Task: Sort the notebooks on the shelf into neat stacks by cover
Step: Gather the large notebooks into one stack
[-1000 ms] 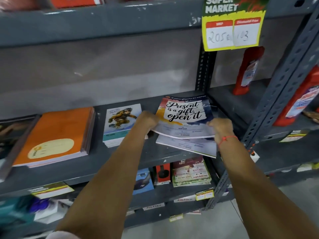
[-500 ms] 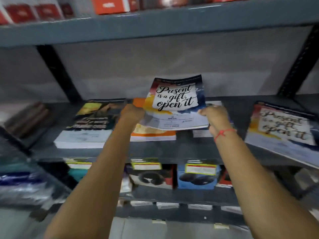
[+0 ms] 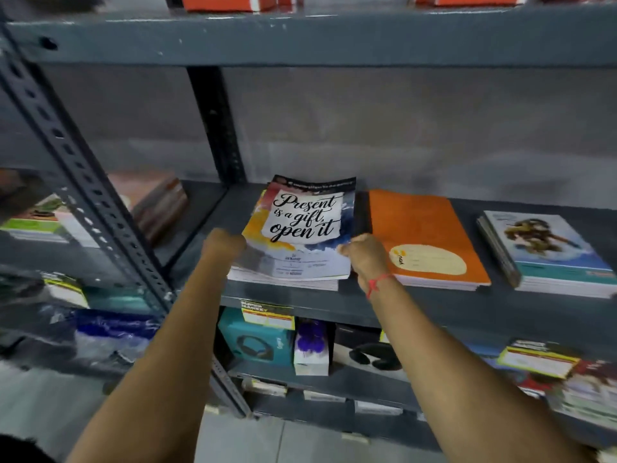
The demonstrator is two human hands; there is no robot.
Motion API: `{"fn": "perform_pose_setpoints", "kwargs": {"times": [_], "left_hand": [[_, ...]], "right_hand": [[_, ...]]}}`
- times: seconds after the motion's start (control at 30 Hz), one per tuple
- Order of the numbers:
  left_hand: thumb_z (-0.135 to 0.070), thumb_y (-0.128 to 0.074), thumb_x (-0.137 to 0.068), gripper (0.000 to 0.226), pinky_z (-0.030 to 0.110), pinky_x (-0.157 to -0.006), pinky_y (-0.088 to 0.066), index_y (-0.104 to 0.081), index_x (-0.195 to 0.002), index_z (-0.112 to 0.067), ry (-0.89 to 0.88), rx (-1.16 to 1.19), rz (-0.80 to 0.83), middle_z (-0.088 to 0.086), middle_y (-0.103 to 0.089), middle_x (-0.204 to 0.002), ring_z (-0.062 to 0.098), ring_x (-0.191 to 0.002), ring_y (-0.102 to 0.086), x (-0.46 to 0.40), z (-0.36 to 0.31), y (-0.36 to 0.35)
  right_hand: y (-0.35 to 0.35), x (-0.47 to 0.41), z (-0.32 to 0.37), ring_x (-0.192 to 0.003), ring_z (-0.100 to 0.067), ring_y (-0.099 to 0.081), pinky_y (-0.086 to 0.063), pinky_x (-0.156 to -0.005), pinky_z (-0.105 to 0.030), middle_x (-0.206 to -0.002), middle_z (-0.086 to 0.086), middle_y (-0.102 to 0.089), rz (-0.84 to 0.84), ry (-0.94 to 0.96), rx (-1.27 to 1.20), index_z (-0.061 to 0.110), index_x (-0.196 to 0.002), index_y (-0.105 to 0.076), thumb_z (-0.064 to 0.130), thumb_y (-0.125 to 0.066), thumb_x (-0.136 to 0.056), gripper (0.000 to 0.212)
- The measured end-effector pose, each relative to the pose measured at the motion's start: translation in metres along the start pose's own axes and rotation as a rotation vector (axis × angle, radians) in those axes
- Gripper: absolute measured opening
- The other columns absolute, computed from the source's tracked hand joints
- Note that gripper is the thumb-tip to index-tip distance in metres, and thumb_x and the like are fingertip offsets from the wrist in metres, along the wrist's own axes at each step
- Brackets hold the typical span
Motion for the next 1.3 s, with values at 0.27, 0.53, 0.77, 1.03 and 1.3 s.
{"fn": "perform_pose_setpoints", "kwargs": {"times": [0.27,0.53,0.77,1.03,1.3], "left_hand": [[-0.018,-0.057,-0.085,0.04,0.035,-0.073,-0.04,-0.054,-0.115,0.008,-0.039,-0.291,0.121,0.026,-0.059,-0.119,0.038,-0.105,-0.058,-0.028,0.028,-0.012],[-0.033,-0.064,-0.079,0.048,0.047,-0.091,-0.046,-0.056,-0.115,-0.003,-0.106,-0.464,-0.036,0.02,-0.056,-0.121,0.04,-0.114,-0.05,-0.011,-0.01,0.0],[-0.002,-0.043,-0.082,0.023,0.037,-0.074,-0.047,-0.063,-0.094,0.001,-0.544,-0.274,-0.066,0.024,-0.066,-0.105,0.04,-0.098,-0.061,0.079,-0.147,-0.086],[-0.009,-0.053,-0.083,0.021,0.035,-0.083,-0.05,-0.066,-0.097,0.0,-0.649,0.031,0.308,0.024,-0.069,-0.107,0.037,-0.102,-0.063,0.25,-0.271,-0.282],[-0.011,-0.045,-0.089,0.027,0.038,-0.07,-0.043,-0.062,-0.097,0.008,-0.801,-0.262,0.686,0.025,-0.065,-0.103,0.035,-0.088,-0.059,0.411,-0.318,-0.455]], "right_hand": [[-0.03,-0.006,-0.005,-0.069,-0.021,-0.049,-0.025,-0.044,-0.023,-0.072,0.0,-0.05,0.029,0.081,0.435,0.01,-0.077,-0.053,0.028,-0.067,-0.075,0.024],[-0.009,0.008,0.028,-0.076,-0.026,-0.054,-0.033,-0.054,-0.024,-0.08,-0.002,-0.062,-0.072,0.265,0.492,0.02,-0.075,-0.04,0.02,-0.055,-0.087,0.019],[0.13,0.004,0.033,-0.086,-0.033,-0.063,-0.043,-0.065,-0.03,-0.095,-0.013,-0.069,-0.336,0.31,0.353,0.012,-0.081,-0.052,0.023,-0.055,-0.087,0.012],[0.358,0.001,-0.032,-0.096,-0.037,-0.063,-0.043,-0.069,-0.032,-0.103,-0.02,-0.069,-0.586,0.195,0.352,0.008,-0.087,-0.06,0.018,-0.053,-0.086,0.012],[0.549,0.011,-0.141,-0.111,-0.037,-0.058,-0.046,-0.09,-0.038,-0.121,-0.022,-0.062,-0.572,-0.145,0.435,0.001,-0.111,-0.059,0.015,-0.048,-0.086,0.03]]}}
Point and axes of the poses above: each hand's wrist, its own x-axis away from the middle knuckle, its own y-axis out of the back of the hand, z = x × y, the point moved 9 cm from there along -x, towards the middle knuckle
